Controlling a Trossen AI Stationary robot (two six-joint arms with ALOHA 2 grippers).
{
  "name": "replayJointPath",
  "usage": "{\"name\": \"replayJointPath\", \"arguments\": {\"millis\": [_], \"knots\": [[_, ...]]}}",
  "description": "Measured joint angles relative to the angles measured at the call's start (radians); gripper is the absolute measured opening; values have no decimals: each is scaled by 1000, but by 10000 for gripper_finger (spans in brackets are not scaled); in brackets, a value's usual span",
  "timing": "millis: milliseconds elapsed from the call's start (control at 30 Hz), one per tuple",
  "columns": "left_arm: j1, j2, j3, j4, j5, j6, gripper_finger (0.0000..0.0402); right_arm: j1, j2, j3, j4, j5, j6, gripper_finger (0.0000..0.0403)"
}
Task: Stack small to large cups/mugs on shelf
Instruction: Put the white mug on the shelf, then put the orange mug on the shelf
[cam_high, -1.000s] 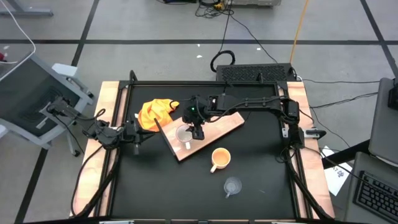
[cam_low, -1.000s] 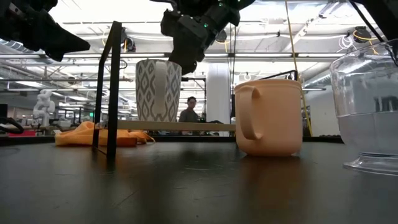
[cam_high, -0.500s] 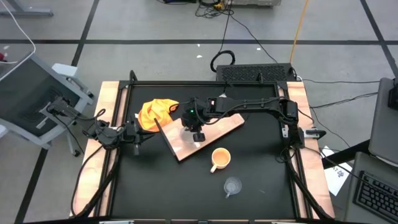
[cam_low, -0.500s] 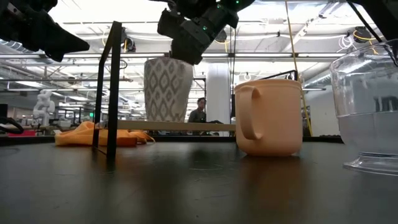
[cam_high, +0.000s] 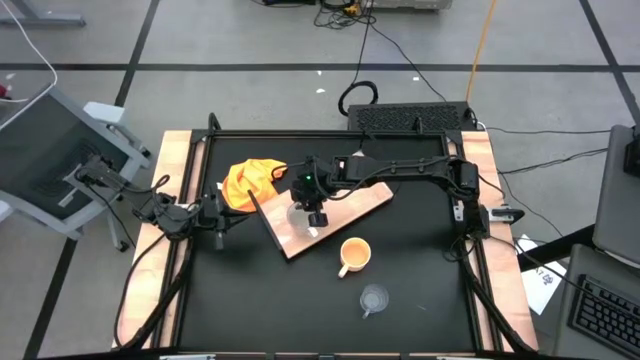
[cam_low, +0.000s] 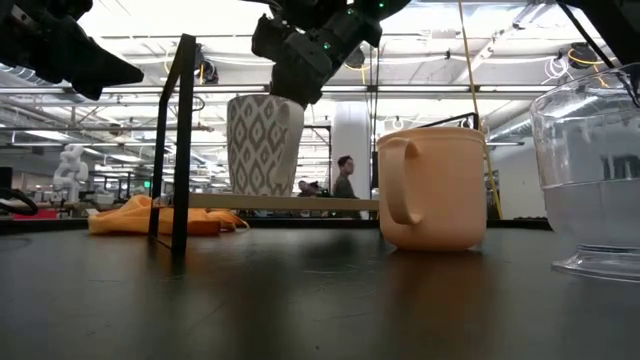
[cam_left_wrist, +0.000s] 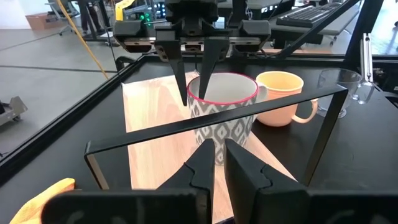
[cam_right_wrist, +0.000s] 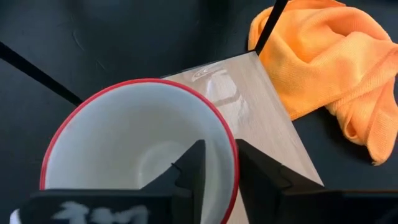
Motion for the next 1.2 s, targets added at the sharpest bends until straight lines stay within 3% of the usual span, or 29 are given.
{"name": "replayJointPath", "arguments": {"millis": [767, 1200], "knots": [[0, 0, 0, -2, 6, -16, 37, 0, 0, 0, 6, -2, 56, 193], [0, 0, 0, -1, 6, -18, 37, 0, -38, 0, -7, -2, 78, 200]]}}
